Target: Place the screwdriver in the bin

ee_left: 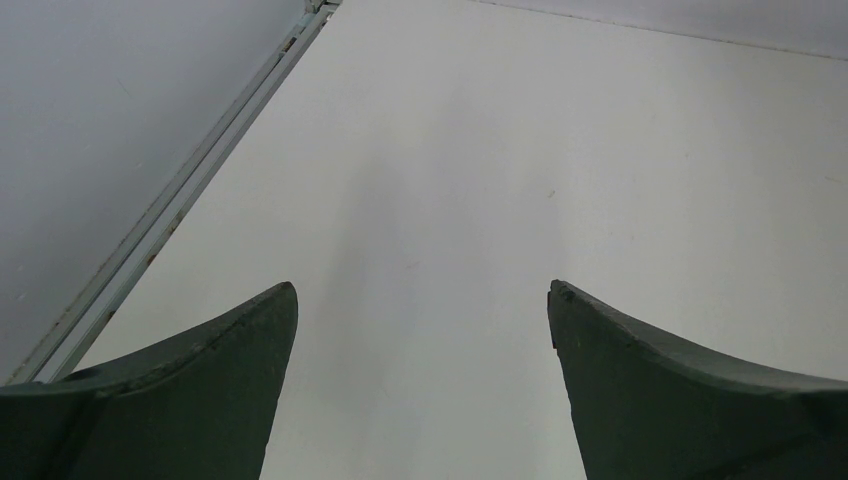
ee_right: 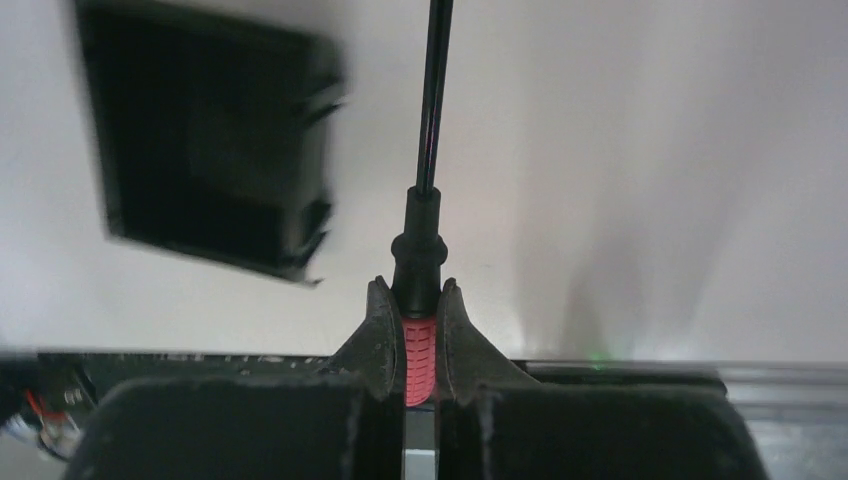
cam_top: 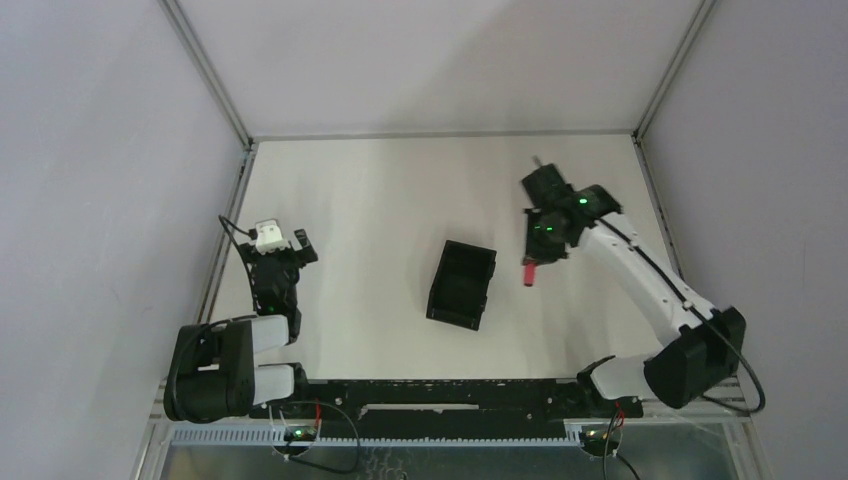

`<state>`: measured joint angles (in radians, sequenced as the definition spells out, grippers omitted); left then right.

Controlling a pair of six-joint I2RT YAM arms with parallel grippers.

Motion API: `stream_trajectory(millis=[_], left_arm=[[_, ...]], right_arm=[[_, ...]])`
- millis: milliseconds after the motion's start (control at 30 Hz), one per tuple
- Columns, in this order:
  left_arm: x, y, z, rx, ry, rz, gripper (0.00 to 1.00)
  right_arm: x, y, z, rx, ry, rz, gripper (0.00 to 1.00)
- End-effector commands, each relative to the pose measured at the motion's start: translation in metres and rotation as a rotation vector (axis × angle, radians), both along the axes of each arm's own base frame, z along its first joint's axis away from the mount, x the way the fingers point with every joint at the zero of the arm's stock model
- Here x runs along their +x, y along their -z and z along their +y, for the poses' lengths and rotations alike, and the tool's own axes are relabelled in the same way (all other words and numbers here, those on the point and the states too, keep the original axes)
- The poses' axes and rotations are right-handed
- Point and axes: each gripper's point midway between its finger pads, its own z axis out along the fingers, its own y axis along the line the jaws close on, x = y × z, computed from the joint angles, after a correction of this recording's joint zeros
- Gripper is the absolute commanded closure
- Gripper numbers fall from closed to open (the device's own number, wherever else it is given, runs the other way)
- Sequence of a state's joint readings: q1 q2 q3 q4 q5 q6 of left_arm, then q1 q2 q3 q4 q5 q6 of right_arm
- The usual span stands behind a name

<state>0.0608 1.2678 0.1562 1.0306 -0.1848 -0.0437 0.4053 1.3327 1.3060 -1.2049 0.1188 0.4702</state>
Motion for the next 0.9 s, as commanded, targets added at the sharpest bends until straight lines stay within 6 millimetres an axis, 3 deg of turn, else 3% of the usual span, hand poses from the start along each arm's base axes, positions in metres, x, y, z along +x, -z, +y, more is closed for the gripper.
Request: stream_trajectory(millis=[0, 133, 333, 600, 767, 867], left_arm=[[0.010, -0.025, 0.001, 0.021, -0.003, -0.072, 0.00], [0.010, -0.026, 0.001, 0.020, -0.002, -0.073, 0.00], [0.010, -0.025, 0.001, 0.020, -0.003, -0.072, 0.00], [0.010, -0.025, 0.001, 0.020, -0.002, -0.071, 0.00], [0.010, -0.025, 0.001, 0.020, -0.001, -0.071, 0.00], [0.010, -0.025, 0.001, 0.021, -0.002, -0.072, 0.00]], right_arm=[[0.004, -0.019, 0.095, 0.142, -0.208, -0.078, 1.00], [-0.001, -0.013, 0.140, 0.152, -0.347, -0.087, 1.00], [0.000, 0.029, 0.162, 0.085, -0.452, -0.025, 1.00], [0.002, 0.092, 0.155, 0.015, -0.436, 0.068, 1.00], [0.002, 0.113, 0.148, -0.029, -0.419, 0.102, 1.00], [0.002, 0.118, 0.147, -0.040, -0.411, 0.109, 0.83]])
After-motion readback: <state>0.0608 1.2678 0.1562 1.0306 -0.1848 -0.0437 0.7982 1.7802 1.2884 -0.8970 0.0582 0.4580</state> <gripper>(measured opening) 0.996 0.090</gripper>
